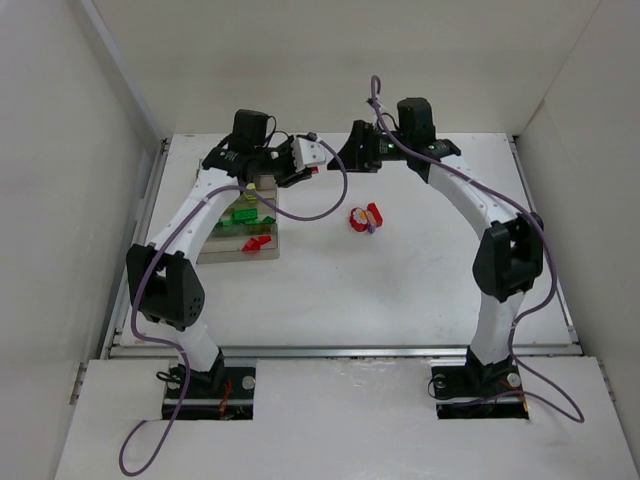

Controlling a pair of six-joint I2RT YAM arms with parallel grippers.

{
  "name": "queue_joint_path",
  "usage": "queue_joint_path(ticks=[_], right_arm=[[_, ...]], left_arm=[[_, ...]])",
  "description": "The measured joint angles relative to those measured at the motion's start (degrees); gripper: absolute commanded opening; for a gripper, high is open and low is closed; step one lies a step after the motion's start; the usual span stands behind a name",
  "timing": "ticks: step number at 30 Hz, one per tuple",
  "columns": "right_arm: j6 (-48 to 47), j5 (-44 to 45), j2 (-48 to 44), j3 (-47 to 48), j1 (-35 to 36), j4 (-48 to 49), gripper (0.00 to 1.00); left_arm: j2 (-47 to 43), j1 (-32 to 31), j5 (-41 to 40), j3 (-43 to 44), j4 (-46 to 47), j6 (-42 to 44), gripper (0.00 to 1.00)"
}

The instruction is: Sort the legos into containers by color

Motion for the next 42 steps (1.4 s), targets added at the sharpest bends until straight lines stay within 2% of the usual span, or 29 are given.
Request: queue_joint_path(ticks=[6, 8, 15, 19, 25, 32, 34, 35, 38, 39, 42], right_arm=[[-0.11, 1.53, -1.53, -0.42, -1.11, -0.98, 0.82], [-0.09, 0.81, -1.53, -0.33, -1.09, -0.55, 0.86], [0.37, -1.68, 1.29, 6.73, 2.34, -0.42, 0.87], [0.50, -2.45, 2.43, 7.76, 4.28, -0.44, 0.87], [1.25, -3.23, 4.35, 7.91, 4.24, -0.66, 0.82], [1.09, -2.36, 5.22, 7.96, 4.15, -2.14, 0.82], [0.55, -1.90, 5.38, 7.96, 4.15, -2.84, 0.73], [0.26, -1.79, 5.46, 7.96, 4.15, -3.19, 0.59], [0.26, -2.05, 5.75, 7.96, 4.15, -3.41, 0.35], [0.48, -2.05, 5.77, 7.96, 4.15, -3.34, 0.22], [0.90, -2.23, 5.75, 7.85, 4.15, -2.97, 0.03]], left_arm=[[-0.11, 1.14, -0.57, -1.25, 0.15, -0.17, 0.00], [-0.11, 1.11, -0.50, -1.66, 0.13, -0.20, 0.00], [-0.15, -0.44, -0.31, -1.81, 0.66, -0.85, 0.00], [-0.15, -1.01, -0.09, -1.81, 1.11, -1.55, 0.00], [-0.17, -0.92, -0.11, -1.81, 1.11, -2.45, 0.00], [-0.37, -1.36, 0.66, -1.79, 1.90, -3.19, 0.00], [-0.42, -1.36, 0.76, -1.79, 1.86, -3.30, 0.00], [-0.42, -1.36, 0.79, -1.79, 1.88, -3.32, 0.00], [-0.46, -1.36, 0.59, -1.79, 1.81, -3.34, 0.00], [-0.46, -1.36, 0.46, -1.79, 1.70, -3.32, 0.00], [-0.52, -1.36, 0.37, -1.79, 1.64, -3.28, 0.00]])
